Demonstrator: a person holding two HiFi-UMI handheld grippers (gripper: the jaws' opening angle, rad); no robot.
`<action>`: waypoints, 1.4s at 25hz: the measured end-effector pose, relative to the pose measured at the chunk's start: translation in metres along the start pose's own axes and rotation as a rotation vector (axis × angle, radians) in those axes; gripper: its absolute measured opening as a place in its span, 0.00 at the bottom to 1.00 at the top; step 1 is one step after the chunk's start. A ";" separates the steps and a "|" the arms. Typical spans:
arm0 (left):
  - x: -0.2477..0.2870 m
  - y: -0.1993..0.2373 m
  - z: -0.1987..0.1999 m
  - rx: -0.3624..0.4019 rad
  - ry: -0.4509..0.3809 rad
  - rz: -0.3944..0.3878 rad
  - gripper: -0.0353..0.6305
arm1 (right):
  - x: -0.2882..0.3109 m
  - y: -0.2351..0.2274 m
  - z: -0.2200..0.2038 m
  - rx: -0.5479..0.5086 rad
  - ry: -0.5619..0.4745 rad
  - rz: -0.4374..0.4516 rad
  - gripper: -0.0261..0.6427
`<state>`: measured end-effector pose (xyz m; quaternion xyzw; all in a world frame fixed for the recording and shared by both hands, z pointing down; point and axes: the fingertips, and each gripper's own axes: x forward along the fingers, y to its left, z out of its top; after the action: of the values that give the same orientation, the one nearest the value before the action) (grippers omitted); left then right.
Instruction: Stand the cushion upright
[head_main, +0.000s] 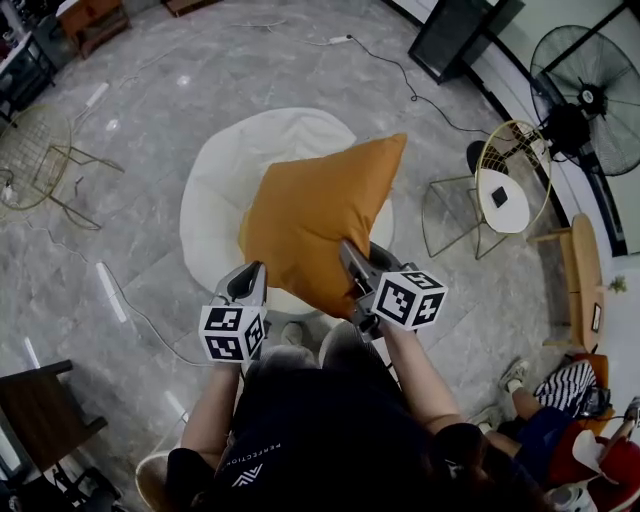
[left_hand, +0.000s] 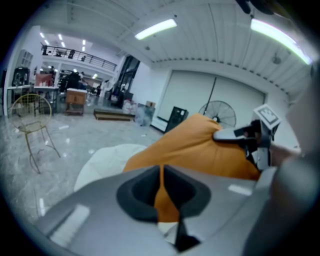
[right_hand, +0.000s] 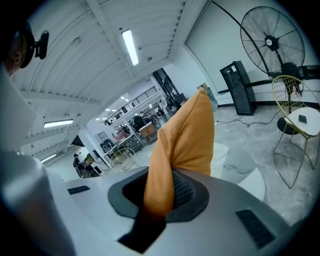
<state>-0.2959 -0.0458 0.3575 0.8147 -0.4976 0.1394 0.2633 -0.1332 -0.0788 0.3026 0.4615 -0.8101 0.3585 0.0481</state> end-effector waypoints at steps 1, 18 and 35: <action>0.002 0.000 0.003 0.000 -0.005 -0.002 0.10 | 0.002 0.000 0.006 -0.004 -0.010 0.003 0.14; 0.075 0.001 0.050 -0.053 -0.036 0.100 0.10 | 0.083 -0.030 0.104 -0.058 -0.056 0.144 0.14; 0.163 -0.016 0.065 -0.125 -0.002 0.255 0.10 | 0.154 -0.141 0.163 -0.036 -0.040 0.198 0.13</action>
<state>-0.2080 -0.1970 0.3787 0.7270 -0.6050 0.1394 0.2932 -0.0696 -0.3351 0.3211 0.3851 -0.8589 0.3377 0.0046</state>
